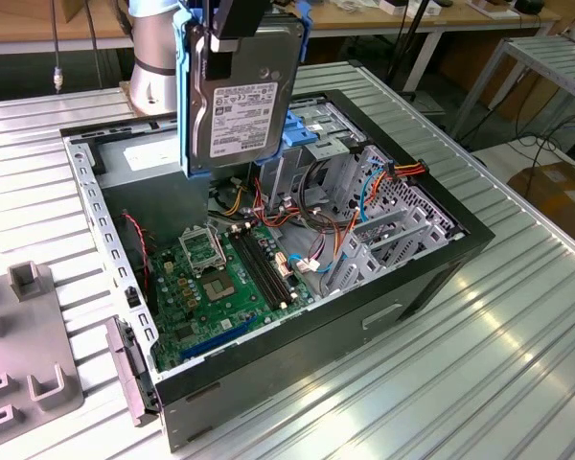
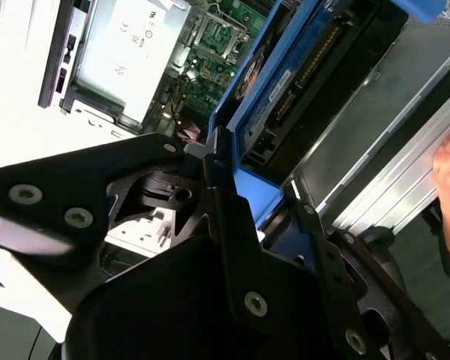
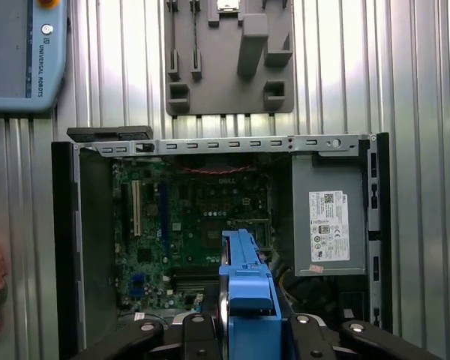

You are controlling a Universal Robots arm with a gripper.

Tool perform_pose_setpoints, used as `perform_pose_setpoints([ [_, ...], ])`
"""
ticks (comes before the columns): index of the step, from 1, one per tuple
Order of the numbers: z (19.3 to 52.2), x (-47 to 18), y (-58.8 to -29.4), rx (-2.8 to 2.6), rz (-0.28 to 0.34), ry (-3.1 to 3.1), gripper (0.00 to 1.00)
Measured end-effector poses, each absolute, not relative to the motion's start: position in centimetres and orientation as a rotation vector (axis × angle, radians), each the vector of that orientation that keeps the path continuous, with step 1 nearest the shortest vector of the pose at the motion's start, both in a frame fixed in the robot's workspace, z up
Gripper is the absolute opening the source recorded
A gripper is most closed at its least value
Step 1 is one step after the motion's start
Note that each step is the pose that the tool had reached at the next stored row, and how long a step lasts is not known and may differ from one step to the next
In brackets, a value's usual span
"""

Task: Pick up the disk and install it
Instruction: 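Insert the disk into the insertion slot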

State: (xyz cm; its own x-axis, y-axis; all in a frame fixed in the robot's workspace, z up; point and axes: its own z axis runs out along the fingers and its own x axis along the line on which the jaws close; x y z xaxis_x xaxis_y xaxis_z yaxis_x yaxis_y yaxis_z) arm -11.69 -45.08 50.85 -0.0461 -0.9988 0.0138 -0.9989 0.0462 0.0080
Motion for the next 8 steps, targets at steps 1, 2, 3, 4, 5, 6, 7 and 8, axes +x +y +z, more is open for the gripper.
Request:
perform_pose_setpoints([
  [1, 50.8, -11.6, -45.1, 2.159, 0.007, -2.262, 0.37],
  [2, 50.8, -11.5, -45.2, 2.160, 0.008, -2.262, 0.37],
  [3, 50.8, -11.3, -45.2, 2.160, 0.009, -2.262, 0.37],
  [4, 50.8, -11.0, -45.3, 2.160, 0.009, -2.262, 0.37],
  [5, 50.8, -10.7, -45.3, 2.160, 0.009, -2.262, 0.37],
  [6, 50.8, -10.4, -45.4, 2.160, 0.009, -2.262, 0.37],
  [7, 50.8, -10.0, -45.5, 2.160, 0.009, -2.262, 0.37],
  [8, 50.8, -9.7, -45.6, 2.160, 0.009, -2.262, 0.37],
])
